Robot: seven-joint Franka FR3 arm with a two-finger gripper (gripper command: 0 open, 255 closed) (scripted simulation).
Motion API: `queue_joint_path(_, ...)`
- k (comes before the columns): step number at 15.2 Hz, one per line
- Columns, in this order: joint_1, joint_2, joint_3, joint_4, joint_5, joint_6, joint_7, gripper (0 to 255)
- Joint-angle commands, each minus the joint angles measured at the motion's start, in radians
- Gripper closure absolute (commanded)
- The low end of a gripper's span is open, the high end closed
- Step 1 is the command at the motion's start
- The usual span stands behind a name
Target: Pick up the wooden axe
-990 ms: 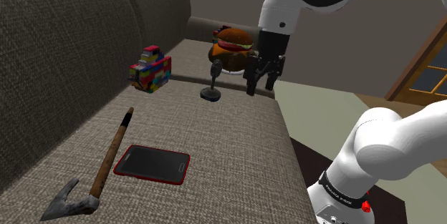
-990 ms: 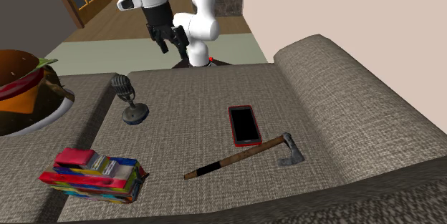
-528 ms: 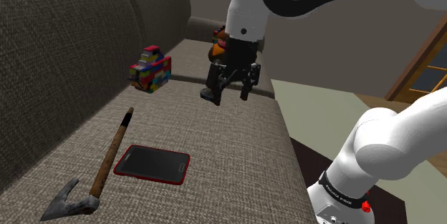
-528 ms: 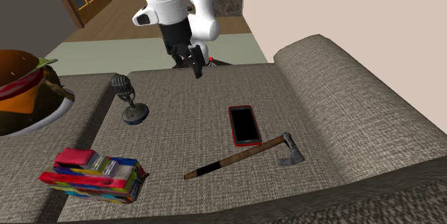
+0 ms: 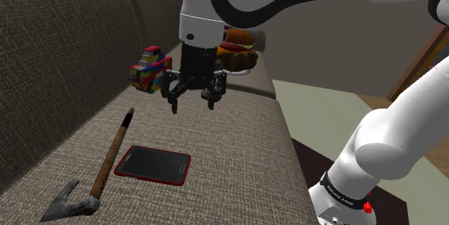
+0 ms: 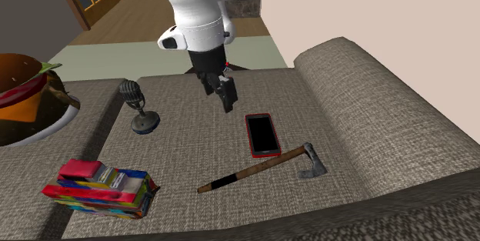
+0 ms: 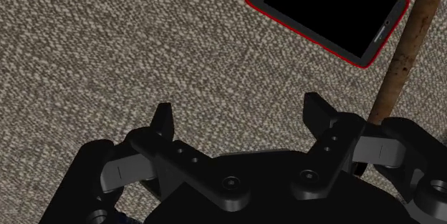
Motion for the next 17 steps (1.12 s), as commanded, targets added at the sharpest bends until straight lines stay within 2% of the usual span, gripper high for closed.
queue_joint_path(1,-0.006,0.091,0.046,0.072,-0.053,0.019,0.109,0)
queue_joint_path(4,0.004,0.238,0.093,0.188,-0.160,0.032,0.267,0)
queue_joint_path(6,0.030,0.342,0.105,0.276,-0.239,0.028,0.370,0)
queue_joint_path(9,0.096,0.496,0.096,0.426,-0.353,0.000,0.508,0)
queue_joint_path(12,0.183,0.646,0.062,0.602,-0.447,-0.050,0.617,0)
queue_joint_path(13,0.193,0.659,0.057,0.620,-0.453,-0.055,0.625,0)
queue_joint_path(17,0.191,0.667,0.051,0.576,-0.459,-0.005,0.629,0)
